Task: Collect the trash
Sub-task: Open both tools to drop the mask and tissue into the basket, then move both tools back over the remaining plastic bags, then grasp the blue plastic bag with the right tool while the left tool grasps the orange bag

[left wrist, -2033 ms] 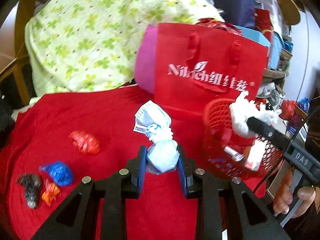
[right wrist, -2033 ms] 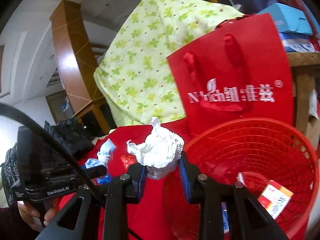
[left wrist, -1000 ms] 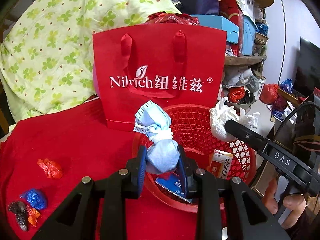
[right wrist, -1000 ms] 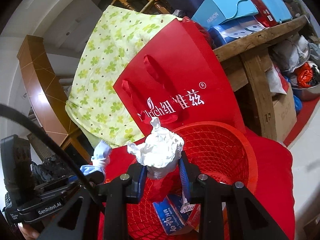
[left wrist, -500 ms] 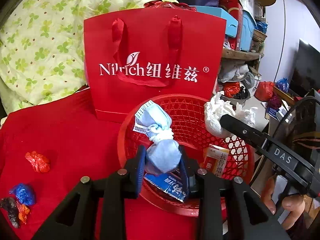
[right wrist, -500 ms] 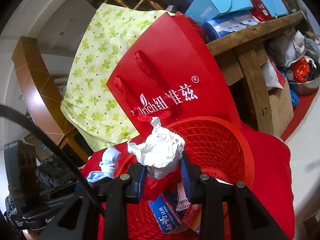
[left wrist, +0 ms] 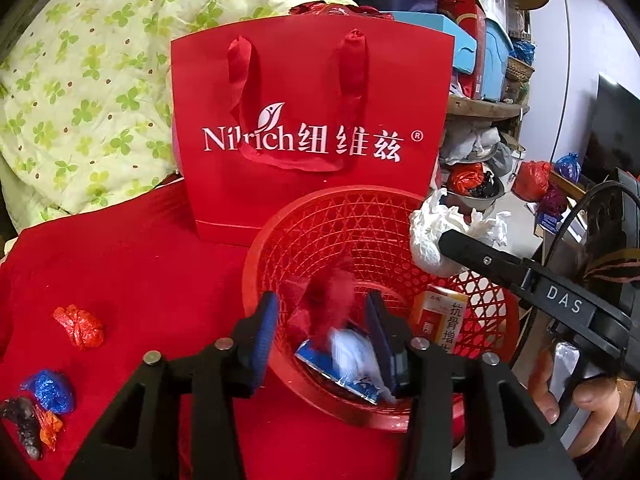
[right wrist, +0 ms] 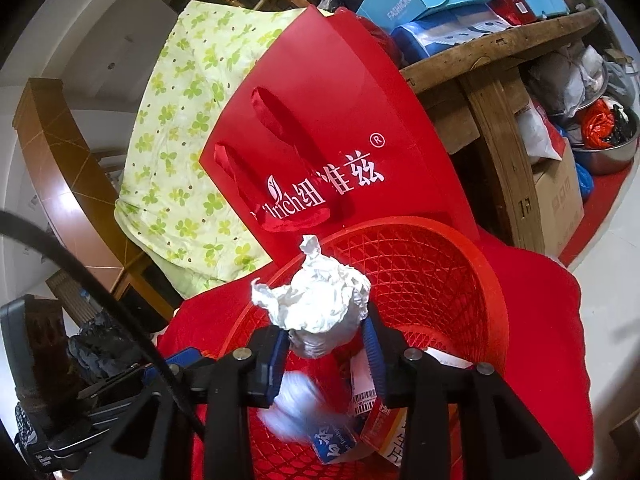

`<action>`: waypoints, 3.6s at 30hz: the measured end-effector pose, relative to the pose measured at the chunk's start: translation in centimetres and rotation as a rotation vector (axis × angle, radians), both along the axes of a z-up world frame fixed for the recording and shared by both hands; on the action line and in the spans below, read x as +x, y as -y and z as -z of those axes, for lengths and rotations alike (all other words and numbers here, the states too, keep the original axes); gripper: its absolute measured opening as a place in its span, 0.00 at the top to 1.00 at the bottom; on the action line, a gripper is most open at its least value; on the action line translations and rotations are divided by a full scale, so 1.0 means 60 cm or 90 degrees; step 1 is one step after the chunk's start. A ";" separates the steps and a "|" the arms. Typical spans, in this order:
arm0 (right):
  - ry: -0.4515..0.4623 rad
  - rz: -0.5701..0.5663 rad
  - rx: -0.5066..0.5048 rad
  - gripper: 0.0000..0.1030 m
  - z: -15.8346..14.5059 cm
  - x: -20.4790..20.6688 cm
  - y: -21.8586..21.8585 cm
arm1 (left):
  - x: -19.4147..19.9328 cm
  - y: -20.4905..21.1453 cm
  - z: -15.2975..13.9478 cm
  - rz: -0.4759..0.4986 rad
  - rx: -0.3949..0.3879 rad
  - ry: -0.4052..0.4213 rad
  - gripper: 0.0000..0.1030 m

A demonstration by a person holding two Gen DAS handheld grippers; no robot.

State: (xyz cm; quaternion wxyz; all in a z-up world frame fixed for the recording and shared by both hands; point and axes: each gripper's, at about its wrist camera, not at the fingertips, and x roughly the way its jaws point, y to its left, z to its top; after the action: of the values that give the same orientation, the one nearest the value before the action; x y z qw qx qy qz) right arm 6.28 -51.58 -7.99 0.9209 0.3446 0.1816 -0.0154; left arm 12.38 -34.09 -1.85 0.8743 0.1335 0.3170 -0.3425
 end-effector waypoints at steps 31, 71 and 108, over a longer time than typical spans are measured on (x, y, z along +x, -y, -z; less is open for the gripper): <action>0.054 -0.012 -0.049 0.46 -0.029 0.009 -0.045 | -0.006 -0.115 0.022 -0.107 0.031 0.046 0.38; 0.055 -0.360 -0.217 0.45 -0.035 0.159 -0.485 | 0.012 -0.667 0.113 -0.525 0.019 -0.037 0.38; -0.149 -0.512 -0.119 0.49 0.098 0.437 -0.671 | 0.167 -0.644 0.174 -0.357 0.008 -0.114 0.38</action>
State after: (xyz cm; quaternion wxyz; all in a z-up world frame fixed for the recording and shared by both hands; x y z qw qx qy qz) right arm 32.49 -11.34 -13.85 0.8539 0.1573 0.4028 0.2896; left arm 22.39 4.57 -12.32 0.9026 0.0158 0.4194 -0.0957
